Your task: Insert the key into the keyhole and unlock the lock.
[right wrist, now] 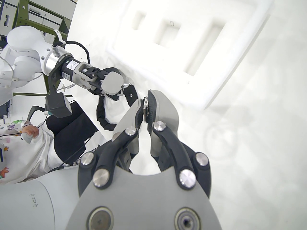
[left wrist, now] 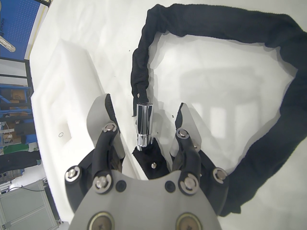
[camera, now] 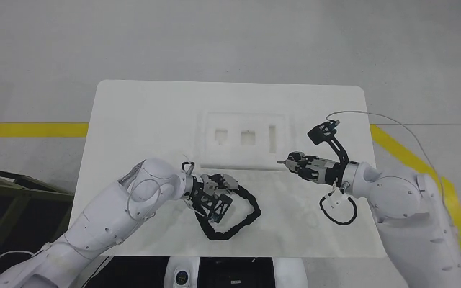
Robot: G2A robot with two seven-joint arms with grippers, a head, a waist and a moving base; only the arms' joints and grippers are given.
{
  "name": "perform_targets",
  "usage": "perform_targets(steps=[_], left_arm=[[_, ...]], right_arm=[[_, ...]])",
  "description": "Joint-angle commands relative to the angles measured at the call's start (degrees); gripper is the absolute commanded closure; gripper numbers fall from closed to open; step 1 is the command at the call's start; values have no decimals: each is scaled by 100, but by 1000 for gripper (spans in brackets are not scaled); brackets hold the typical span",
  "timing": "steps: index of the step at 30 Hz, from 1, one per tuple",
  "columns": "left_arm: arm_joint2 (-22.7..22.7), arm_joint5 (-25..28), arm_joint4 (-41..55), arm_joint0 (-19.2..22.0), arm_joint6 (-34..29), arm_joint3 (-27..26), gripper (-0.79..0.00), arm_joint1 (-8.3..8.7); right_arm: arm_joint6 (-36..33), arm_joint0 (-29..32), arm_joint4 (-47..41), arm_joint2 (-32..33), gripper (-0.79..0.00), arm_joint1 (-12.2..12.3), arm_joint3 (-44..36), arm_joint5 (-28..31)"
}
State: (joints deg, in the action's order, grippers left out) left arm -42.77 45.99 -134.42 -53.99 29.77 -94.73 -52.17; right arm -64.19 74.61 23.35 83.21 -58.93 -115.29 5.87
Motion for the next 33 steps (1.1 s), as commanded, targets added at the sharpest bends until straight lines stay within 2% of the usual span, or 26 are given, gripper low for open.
perform_targets(steps=[1, 8, 17, 33], left_arm=[[47, 22, 46, 46, -27, 45, -468, -27], [116, 52, 259, 182, -125, 246, -379, -103], [44, 125, 648, 221, -284, 462, -379, -147], [40, 382, 1144, 300, -557, 633, -234, -222]], right_arm=[[12, -6, -14, -7, 0, 7, 7, 4], [42, 0, -63, -36, 0, 34, 37, 10], [72, -15, -80, -95, 0, 66, 36, -17], [122, -90, -146, -207, 0, 114, 120, -39]])
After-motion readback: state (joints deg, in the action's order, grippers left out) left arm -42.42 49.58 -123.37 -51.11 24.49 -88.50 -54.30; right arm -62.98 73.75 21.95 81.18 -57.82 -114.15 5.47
